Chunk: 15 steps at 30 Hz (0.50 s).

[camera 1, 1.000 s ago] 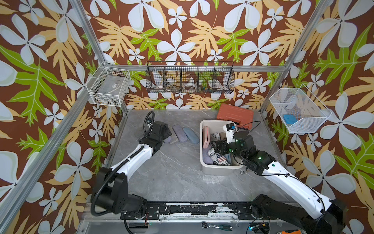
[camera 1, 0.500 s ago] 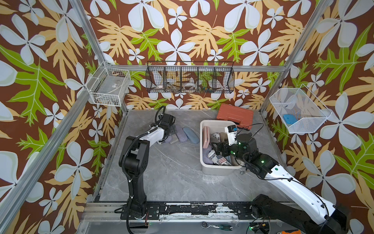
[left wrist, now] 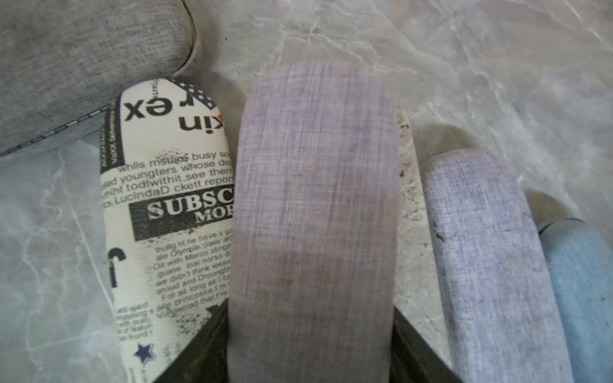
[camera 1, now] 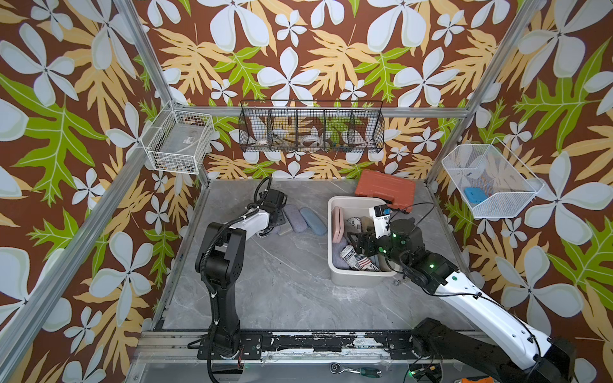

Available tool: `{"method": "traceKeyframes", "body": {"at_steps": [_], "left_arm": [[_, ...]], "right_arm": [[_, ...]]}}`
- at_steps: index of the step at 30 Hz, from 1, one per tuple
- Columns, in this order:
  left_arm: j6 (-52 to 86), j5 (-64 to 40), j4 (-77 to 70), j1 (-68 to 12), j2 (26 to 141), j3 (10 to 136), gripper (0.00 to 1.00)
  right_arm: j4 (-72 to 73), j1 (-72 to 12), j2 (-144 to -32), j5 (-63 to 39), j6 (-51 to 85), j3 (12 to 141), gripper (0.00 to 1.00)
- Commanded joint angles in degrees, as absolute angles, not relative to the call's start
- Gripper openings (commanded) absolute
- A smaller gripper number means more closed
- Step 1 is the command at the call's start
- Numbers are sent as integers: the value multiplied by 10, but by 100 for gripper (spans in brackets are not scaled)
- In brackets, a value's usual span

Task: Put the glasses cases into the storage boxes
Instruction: Pick up the glasses case.

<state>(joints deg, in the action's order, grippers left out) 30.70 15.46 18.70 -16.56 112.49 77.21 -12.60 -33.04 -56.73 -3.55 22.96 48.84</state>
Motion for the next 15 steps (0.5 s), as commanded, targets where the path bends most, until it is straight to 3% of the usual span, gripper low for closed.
{"method": "traceKeyframes", "body": {"at_steps": [1,7,15], "left_arm": [[282,135,177,-165,1120,767,61],[258,111,145,-166,1069,728,51],[263,67,63,-198,919,599,50]], "right_arm": [[-119,-330,-558,-35,232,492,84],[-130,-330,-545,-38,239,502,83],[-122,-330,-552,-49,253,514,83]]}}
